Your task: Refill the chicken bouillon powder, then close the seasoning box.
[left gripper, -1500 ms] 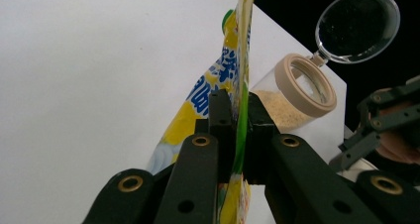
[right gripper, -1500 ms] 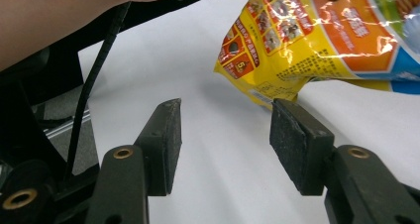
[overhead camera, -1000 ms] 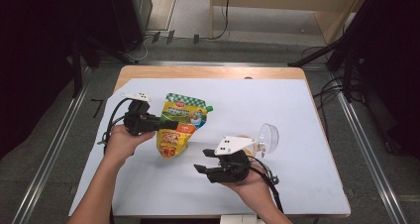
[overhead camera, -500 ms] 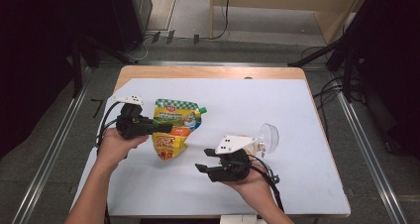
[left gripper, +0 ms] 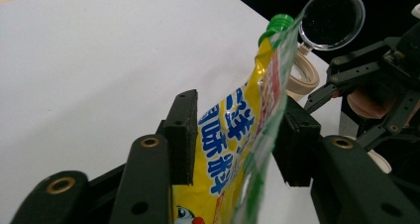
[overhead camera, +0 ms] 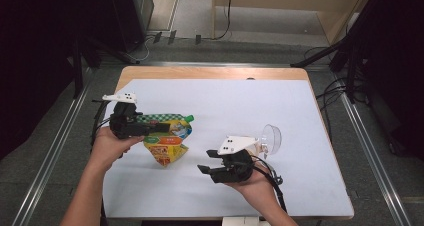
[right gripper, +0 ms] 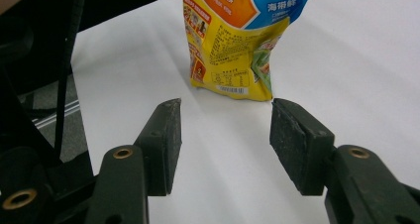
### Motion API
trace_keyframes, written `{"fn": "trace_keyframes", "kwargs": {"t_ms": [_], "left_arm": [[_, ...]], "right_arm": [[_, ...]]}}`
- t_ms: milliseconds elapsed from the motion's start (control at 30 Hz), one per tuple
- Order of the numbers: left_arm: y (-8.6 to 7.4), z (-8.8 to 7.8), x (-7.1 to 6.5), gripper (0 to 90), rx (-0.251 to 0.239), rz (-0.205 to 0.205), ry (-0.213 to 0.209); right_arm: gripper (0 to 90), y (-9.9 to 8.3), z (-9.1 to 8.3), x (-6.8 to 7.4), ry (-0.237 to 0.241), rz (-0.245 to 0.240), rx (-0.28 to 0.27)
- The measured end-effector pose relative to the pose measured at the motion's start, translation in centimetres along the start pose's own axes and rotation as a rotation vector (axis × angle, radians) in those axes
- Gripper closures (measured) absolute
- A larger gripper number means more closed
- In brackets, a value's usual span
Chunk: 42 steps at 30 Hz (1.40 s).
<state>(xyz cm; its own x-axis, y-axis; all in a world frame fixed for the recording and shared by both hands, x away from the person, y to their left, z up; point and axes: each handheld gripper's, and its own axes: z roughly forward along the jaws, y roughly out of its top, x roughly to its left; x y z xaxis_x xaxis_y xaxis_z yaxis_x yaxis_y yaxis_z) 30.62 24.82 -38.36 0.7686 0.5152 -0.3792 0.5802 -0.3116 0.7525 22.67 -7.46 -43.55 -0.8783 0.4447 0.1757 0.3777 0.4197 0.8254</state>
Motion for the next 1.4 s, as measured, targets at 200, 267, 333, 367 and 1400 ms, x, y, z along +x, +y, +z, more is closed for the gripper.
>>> {"fn": "trace_keyframes", "kwargs": {"t_ms": [200,267,333,367,1400], "left_arm": [[0.7,-1.0,-0.7,50.5,0.020,-0.004,0.034],[0.9,-1.3,-0.9,48.9,0.015,0.000,0.046],[1.0,-1.8,-1.0,47.4,0.014,0.002,0.063],[1.0,-2.0,-1.1,47.3,0.011,0.004,0.070],[-0.6,-7.6,0.8,42.0,-0.033,-0.045,0.201]], "right_arm": [[47.1,0.2,-0.1,-0.1,0.002,0.011,0.022],[47.2,0.2,-0.1,-0.1,0.005,0.015,0.021],[47.5,0.4,-0.4,-0.2,0.004,0.019,0.017],[47.6,0.5,-0.5,-0.3,0.002,0.018,0.018],[49.7,2.0,-4.4,-2.6,-0.042,0.062,0.007]]}}
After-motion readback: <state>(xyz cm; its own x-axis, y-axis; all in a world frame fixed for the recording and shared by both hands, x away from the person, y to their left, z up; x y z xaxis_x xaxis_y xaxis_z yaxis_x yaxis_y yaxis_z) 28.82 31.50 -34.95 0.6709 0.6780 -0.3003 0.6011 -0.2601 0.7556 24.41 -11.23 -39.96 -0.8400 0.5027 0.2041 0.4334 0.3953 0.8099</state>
